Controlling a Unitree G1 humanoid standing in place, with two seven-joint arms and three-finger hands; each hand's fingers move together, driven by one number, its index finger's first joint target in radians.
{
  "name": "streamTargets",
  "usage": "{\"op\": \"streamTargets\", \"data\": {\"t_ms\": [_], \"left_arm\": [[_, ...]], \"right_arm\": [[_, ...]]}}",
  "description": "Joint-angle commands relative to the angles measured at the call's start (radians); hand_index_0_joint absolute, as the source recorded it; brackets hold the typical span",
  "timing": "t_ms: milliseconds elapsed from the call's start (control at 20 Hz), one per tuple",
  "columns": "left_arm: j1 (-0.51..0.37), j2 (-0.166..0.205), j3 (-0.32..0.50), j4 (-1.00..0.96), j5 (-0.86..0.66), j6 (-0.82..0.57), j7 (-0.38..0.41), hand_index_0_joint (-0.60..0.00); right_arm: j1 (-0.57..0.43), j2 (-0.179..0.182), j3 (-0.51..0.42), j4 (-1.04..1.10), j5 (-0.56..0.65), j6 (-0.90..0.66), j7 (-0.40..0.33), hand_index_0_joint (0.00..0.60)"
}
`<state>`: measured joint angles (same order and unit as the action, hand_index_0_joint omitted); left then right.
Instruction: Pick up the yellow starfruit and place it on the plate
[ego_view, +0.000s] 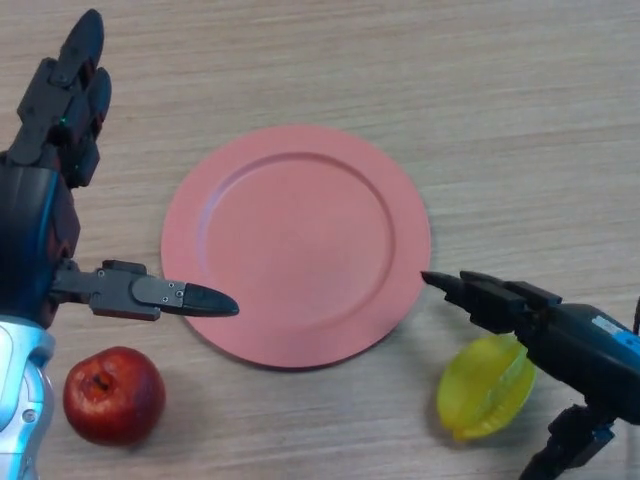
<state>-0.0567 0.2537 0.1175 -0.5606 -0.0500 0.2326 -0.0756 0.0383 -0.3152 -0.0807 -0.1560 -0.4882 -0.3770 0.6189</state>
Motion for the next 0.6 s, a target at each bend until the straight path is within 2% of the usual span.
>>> {"op": "streamTargets", "data": {"t_ms": [50, 200, 250, 300, 350, 400, 450, 500, 600], "left_arm": [[-0.023, 0.02, 0.049, -0.036, 0.034, -0.147, 0.021, 0.0], [-0.018, 0.023, 0.062, -0.053, 0.028, -0.128, 0.014, 0.0], [-0.015, 0.024, 0.066, -0.058, 0.023, -0.123, 0.013, 0.0], [-0.014, 0.023, 0.066, -0.058, 0.023, -0.122, 0.013, 0.0], [-0.01, 0.022, 0.066, -0.06, 0.024, -0.12, 0.012, 0.0], [-0.009, 0.022, 0.067, -0.061, 0.024, -0.119, 0.011, 0.0], [-0.007, 0.022, 0.067, -0.062, 0.028, -0.117, 0.012, 0.0], [-0.005, 0.021, 0.066, -0.062, 0.029, -0.117, 0.013, 0.0], [-0.003, 0.019, 0.064, -0.06, 0.038, -0.123, 0.016, 0.0]], "right_arm": [[-0.041, -0.044, -0.062, 0.033, 0.001, -0.168, -0.133, 0.0], [-0.034, -0.035, -0.052, 0.037, 0.078, -0.101, -0.11, 0.0], [-0.031, -0.036, -0.053, 0.043, 0.087, -0.092, -0.102, 0.05], [-0.03, -0.035, -0.053, 0.043, 0.093, -0.087, -0.1, 0.15], [-0.029, -0.033, -0.051, 0.045, 0.106, -0.071, -0.092, 0.3], [-0.029, -0.032, -0.049, 0.048, 0.115, -0.06, -0.085, 0.4], [-0.026, -0.032, -0.046, 0.059, 0.128, -0.038, -0.069, 0.55], [-0.024, -0.031, -0.045, 0.062, 0.143, -0.016, -0.054, 0.6], [-0.03, -0.028, -0.041, 0.075, 0.162, -0.006, -0.05, 0.6]]}}
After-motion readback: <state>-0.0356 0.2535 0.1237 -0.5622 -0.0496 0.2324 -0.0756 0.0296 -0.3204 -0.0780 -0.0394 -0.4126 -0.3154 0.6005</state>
